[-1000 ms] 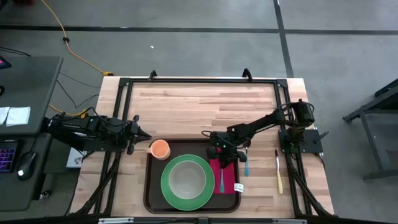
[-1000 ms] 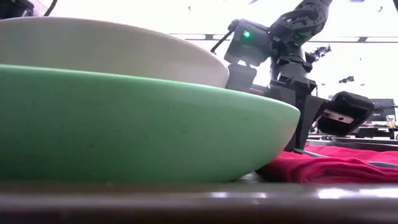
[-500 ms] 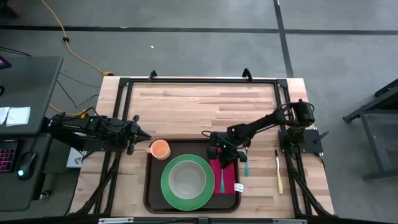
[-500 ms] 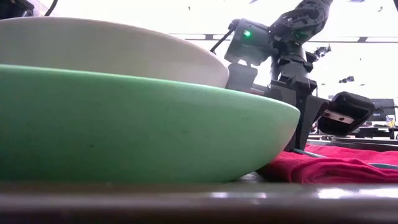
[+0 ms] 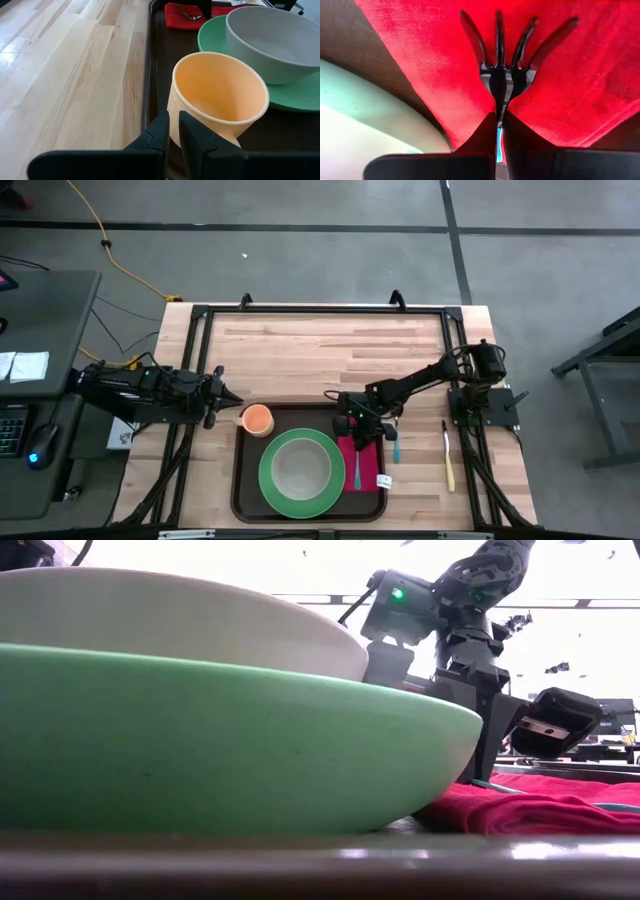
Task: Set up tray
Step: Put the blue fork on top of the red table napkin
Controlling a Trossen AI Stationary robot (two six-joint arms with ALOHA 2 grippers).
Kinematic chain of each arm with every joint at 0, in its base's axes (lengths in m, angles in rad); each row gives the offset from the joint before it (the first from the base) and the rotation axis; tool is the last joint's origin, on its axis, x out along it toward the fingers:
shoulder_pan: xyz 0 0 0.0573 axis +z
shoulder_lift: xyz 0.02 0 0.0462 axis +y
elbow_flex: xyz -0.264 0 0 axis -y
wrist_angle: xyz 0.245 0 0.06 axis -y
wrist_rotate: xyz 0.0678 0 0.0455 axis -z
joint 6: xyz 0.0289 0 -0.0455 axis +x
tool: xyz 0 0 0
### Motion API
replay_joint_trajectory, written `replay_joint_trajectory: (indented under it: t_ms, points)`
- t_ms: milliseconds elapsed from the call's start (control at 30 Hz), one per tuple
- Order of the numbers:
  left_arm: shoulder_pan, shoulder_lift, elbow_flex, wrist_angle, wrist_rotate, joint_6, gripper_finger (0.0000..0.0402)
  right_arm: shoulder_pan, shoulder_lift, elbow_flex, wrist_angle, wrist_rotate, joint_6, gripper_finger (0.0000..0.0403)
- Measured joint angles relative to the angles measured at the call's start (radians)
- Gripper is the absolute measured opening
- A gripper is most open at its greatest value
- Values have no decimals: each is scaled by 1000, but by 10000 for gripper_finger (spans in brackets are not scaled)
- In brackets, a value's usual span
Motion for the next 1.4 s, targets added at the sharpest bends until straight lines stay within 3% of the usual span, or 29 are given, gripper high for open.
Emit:
replay_joint_trajectory:
  t_ms: [567, 1100, 1400]
  points:
    - [0, 0, 0, -4, 1, 0, 74, 1, 0, -1, -2, -29, 1, 4]
    - [0, 0, 0, -4, 1, 0, 74, 1, 0, -1, 2, 1, 0, 38]
    - [0, 0, 0, -3, 2, 0, 74, 1, 0, -1, 30, -1, 0, 81]
